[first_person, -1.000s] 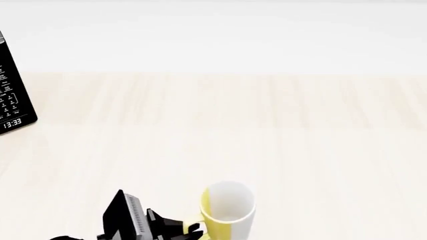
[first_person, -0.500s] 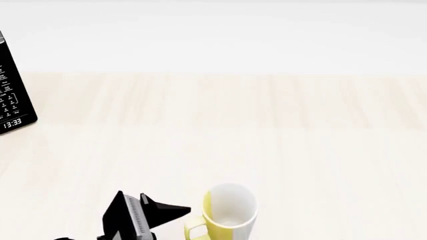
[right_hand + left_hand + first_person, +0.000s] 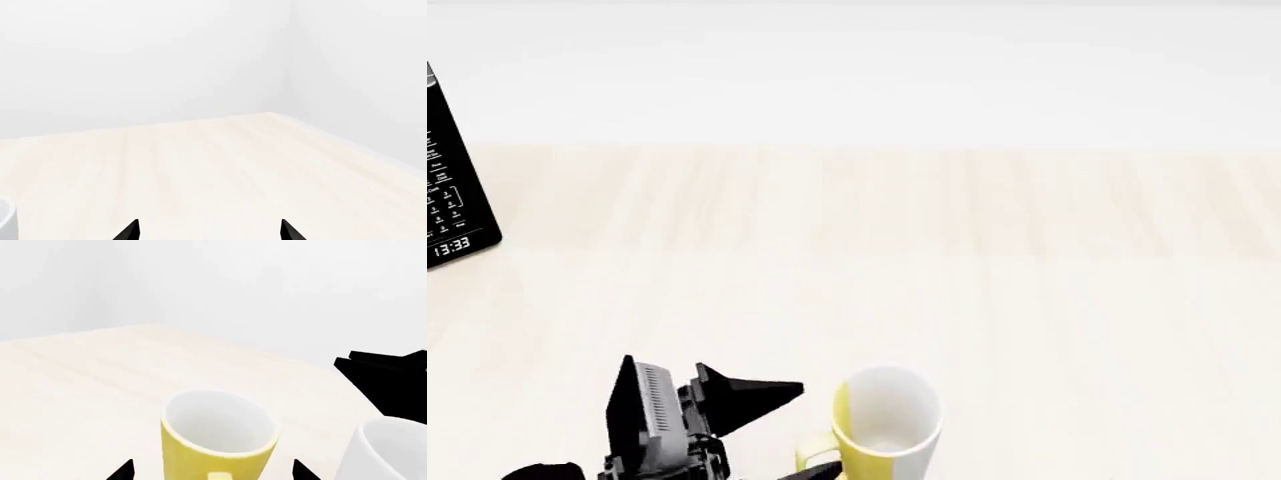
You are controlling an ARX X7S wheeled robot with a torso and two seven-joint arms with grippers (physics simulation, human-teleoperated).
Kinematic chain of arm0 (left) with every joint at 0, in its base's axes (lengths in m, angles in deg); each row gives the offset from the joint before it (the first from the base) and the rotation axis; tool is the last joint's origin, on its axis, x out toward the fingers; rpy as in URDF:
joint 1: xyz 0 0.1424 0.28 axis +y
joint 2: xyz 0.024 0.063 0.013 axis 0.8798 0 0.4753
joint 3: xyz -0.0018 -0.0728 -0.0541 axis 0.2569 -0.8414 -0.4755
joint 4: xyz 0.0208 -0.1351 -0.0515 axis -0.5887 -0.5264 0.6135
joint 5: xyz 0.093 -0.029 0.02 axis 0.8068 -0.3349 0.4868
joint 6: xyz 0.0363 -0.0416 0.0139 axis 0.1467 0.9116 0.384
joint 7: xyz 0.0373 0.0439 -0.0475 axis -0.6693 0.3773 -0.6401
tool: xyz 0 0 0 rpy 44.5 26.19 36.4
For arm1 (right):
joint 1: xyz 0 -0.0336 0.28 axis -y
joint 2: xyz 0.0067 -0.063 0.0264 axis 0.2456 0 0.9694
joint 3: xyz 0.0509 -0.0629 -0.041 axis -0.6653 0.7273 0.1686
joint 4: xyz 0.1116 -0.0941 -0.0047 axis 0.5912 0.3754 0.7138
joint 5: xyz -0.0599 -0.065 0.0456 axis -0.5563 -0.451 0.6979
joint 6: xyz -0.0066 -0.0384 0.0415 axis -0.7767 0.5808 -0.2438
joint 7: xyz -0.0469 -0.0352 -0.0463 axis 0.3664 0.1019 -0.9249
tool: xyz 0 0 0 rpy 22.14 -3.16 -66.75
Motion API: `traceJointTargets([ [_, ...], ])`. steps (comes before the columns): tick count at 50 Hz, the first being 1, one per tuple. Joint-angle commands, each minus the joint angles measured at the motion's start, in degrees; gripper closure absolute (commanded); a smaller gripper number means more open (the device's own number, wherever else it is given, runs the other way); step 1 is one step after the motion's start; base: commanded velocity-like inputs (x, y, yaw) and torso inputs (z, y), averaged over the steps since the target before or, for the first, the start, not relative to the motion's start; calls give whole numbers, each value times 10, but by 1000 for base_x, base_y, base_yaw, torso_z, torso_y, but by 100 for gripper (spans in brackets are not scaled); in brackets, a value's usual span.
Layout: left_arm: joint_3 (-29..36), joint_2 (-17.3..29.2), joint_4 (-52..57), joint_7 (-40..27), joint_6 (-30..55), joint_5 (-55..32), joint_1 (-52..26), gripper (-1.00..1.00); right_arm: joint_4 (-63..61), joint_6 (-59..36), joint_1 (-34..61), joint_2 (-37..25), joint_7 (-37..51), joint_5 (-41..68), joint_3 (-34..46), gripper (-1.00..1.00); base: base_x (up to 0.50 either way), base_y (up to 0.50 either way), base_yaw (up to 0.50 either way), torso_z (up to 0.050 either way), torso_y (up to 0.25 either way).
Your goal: Put the yellow and white mug to the front of the white mug.
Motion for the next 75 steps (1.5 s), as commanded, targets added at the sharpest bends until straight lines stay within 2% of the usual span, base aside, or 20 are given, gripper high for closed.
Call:
traceJointTargets([
  [1,-27,5,39,39,44,-51,3,-100,0,0,1,-1,2,1,3,-100,0,0,0,0,0],
  [15,-32,19,182,29,116,-99,56,-100,-1,0,1,-3,6,2,4,-100,0,0,0,0,0],
  [20,-51,21,283,-31,101,-112,111,-100,-6,-2,0,-5,10,0,4,-100,0,0,0,0,0],
  [26,-81,26,346,-93,86,-129,146,-100,-12,0,2,-6,17,-3,-1,-100,0,0,0,0,0],
  [31,-108,34,467,-170,100,-146,208,-100,-31,4,0,-10,28,-7,-12,-100,0,0,0,0,0],
  [32,-112,30,465,-190,71,-126,212,-100,-40,2,-1,-12,35,-9,-17,-100,0,0,0,0,0],
  [36,-128,32,514,-233,86,-142,235,-100,-61,-10,-3,-20,43,-7,-27,-100,0,0,0,0,0],
  [42,-150,23,650,-317,96,-152,318,-100,-68,-5,-9,-21,50,-7,-35,-100,0,0,0,0,0],
  [46,-173,9,699,-380,74,-147,353,-100,-80,1,-11,-18,59,-11,-40,-100,0,0,0,0,0],
  [47,-166,13,718,-371,77,-157,368,-100,-86,-1,-11,-18,65,-16,-42,-100,0,0,0,0,0],
  [48,-179,4,738,-401,61,-149,380,-100,-96,4,-13,-17,68,-16,-46,-100,0,0,0,0,0],
  [49,-174,11,753,-394,79,-174,386,-100,-98,9,-14,-16,72,-21,-47,-100,0,0,0,0,0],
  [54,-189,0,833,-439,38,-202,438,-100,-115,51,-26,-8,78,-25,-58,-100,0,0,0,0,0],
  [60,-184,8,836,-468,7,-190,463,-100,-125,75,-28,4,100,-42,-71,-100,0,0,0,0,0],
  [61,-191,-3,831,-476,-29,-190,465,-100,-128,75,-28,3,101,-40,-72,-100,0,0,0,0,0],
  [62,-183,10,843,-474,-6,-214,475,-100,-131,75,-28,5,106,-40,-76,-100,0,0,0,0,0],
  [64,-185,2,857,-484,-42,-197,494,-100,-135,74,-28,8,113,-43,-80,-100,0,0,0,0,0],
  [65,-181,8,867,-491,-27,-217,500,-100,-137,76,-29,9,117,-46,-82,-100,0,0,0,0,0],
  [70,-178,-1,886,-525,-93,-198,523,-100,-147,106,-47,19,126,-45,-94,-100,0,0,0,0,0],
  [75,-163,10,892,-521,-120,-223,540,-100,-158,135,-66,26,132,-46,-104,-100,0,0,0,0,0],
])
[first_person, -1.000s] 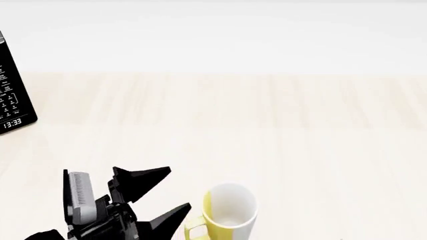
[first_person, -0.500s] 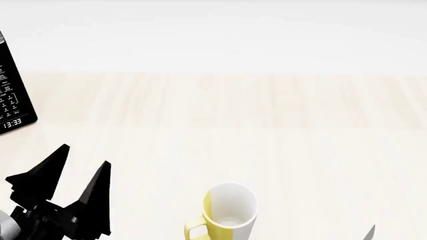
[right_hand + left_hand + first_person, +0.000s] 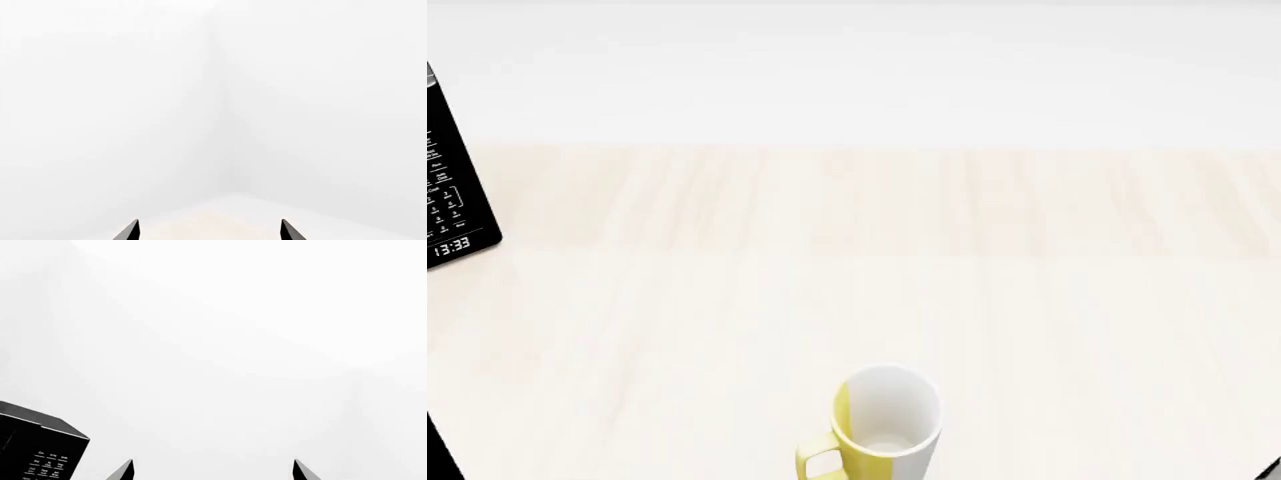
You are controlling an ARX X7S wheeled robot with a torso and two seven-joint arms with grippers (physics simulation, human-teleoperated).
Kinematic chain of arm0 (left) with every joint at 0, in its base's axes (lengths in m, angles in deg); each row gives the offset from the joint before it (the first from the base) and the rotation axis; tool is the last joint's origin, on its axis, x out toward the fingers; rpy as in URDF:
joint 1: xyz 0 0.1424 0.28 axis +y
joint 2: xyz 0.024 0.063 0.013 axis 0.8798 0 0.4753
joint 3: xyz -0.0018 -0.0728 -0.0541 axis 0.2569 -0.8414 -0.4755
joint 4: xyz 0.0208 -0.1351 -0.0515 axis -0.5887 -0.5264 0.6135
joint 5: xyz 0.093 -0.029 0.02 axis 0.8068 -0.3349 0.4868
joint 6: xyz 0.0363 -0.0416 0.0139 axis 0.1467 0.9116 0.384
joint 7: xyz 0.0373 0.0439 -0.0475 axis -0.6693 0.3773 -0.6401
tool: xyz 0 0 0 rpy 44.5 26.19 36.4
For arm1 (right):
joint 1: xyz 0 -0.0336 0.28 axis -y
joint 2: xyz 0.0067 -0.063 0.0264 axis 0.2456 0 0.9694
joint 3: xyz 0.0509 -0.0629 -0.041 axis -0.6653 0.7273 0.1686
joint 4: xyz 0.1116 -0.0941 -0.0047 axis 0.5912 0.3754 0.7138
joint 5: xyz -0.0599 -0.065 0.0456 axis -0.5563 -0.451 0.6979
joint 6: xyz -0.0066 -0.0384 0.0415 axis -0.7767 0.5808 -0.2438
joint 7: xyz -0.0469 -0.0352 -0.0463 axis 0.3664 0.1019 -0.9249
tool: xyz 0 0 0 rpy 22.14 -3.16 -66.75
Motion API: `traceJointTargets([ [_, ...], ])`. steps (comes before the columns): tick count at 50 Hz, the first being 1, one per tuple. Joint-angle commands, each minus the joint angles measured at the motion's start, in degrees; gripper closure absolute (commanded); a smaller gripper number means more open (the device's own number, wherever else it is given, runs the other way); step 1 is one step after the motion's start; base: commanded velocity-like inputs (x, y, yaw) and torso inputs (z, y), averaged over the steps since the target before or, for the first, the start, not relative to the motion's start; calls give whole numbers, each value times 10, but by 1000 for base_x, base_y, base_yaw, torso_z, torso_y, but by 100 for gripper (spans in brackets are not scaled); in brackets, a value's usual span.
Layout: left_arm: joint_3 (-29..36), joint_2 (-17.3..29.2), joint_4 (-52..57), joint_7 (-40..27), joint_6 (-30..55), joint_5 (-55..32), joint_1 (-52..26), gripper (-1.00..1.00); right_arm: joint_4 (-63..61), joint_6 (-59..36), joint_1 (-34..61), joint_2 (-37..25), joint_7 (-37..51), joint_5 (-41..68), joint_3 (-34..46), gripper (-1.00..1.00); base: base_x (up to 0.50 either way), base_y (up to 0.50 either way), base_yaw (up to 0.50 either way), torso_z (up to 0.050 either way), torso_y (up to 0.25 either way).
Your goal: Put the yellow and white mug to the front of the white mug.
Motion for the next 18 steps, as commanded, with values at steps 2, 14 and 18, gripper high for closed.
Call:
traceJointTargets([
  [2,14,11,54,-45,-68,-36,61,-100,-31,60,-36,19,25,-13,-24,-100,0,0,0,0,0],
  [14,14,27,68,-70,-78,-57,71,-100,-30,113,-56,31,33,-23,-31,-100,0,0,0,0,0],
  [18,14,31,74,-67,-88,-78,76,-100,-28,137,-66,37,40,-23,-42,-100,0,0,0,0,0],
])
